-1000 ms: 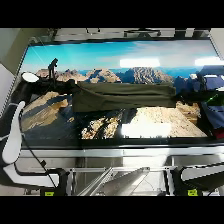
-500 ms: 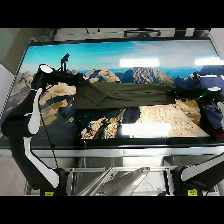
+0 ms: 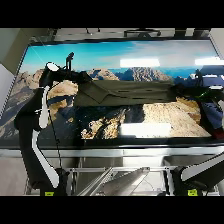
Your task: Fold the shirts.
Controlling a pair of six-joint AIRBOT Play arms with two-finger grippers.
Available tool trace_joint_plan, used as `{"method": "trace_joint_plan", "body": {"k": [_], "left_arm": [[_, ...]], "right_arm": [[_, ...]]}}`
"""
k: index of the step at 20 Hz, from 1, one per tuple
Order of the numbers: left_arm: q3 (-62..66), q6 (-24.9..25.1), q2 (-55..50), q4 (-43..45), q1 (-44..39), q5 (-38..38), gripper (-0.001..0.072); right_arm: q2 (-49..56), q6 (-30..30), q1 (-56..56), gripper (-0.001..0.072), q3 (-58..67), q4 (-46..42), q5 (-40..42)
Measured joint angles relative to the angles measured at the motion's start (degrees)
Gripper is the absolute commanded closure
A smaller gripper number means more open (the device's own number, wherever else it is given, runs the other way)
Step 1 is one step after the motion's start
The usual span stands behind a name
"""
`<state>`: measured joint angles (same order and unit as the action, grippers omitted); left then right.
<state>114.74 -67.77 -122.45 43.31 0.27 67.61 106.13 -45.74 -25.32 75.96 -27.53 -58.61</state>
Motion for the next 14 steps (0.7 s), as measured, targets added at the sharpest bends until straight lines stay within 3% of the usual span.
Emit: {"method": "trace_joint_plan", "body": {"k": [1, 2, 8, 9, 10, 11, 13, 14], "left_arm": [[0.2, -0.2, 0.4, 0.1, 0.7, -0.1, 0.0417], [0.3, -0.2, 1.1, 0.2, 1.5, -0.1, 0.0417], [0.6, -2.3, 7.4, 0.1, 8.0, 2.1, 0.0418], [0.6, -2.6, 8.4, 0.1, 8.8, 3.8, 0.0453], [0.6, -2.8, 9.2, 0.1, 9.3, 5.3, 0.0600], [0.6, -3.1, 9.9, 0.1, 9.6, 6.8, 0.0702], [0.6, -3.2, 10.9, 0.1, 9.9, 9.8, 0.0695], [0.6, -3.2, 11.2, 0.1, 9.8, 11.1, 0.0691]], "right_arm": [[-0.3, 0.0, -0.5, 0.0093, 1.3, -1.0, 0.0], [-0.5, 0.1, -1.0, 0.0066, 2.8, -2.6, 0.0], [1.1, -2.3, -1.0, 0.0073, 8.2, -9.8, -1.4], [1.8, -2.5, -0.6, 0.0074, 8.5, -10.1, -2.0], [2.5, -2.6, -0.2, 0.0074, 8.8, -10.5, -2.7], [3.2, -2.6, 0.2, 0.0075, 8.9, -10.7, -3.1], [4.3, -2.8, 0.9, 0.0078, 9.2, -10.8, -3.8], [4.9, -2.9, 1.1, 0.0139, 9.3, -10.4, -3.9]]}}
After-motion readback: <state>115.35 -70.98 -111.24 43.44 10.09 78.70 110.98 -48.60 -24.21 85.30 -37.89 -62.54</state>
